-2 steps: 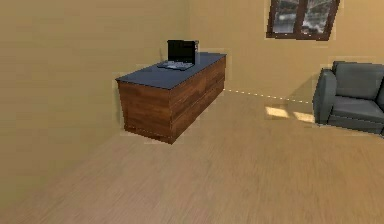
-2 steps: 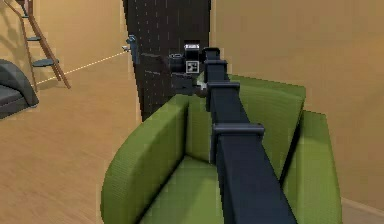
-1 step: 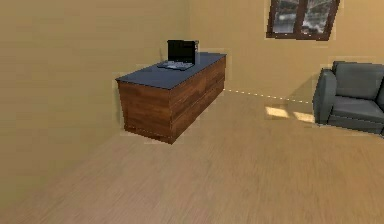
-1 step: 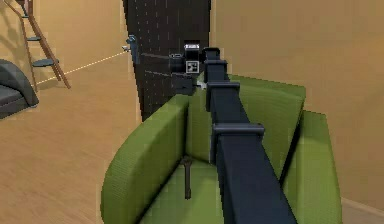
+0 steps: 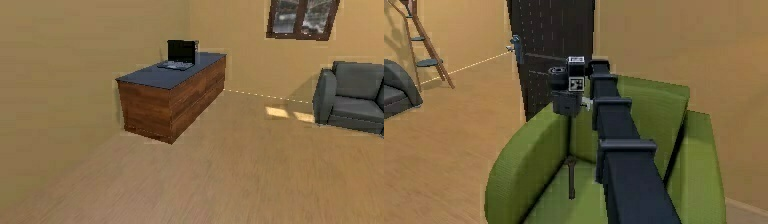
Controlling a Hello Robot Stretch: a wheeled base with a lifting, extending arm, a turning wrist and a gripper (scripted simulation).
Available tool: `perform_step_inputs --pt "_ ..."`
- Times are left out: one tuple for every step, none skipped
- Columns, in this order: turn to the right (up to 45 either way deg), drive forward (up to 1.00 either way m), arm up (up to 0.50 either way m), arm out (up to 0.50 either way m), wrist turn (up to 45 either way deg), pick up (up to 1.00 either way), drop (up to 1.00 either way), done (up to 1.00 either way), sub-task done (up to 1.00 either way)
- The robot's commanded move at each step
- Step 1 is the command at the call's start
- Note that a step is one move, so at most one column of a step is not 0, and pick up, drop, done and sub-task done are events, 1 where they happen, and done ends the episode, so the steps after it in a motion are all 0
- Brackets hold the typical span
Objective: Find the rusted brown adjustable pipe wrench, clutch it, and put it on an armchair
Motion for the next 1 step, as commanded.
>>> perform_step_inputs --pt "0.0 0.0 0.0 0.0 0.0 0.0 0.0 1.0 0.0"
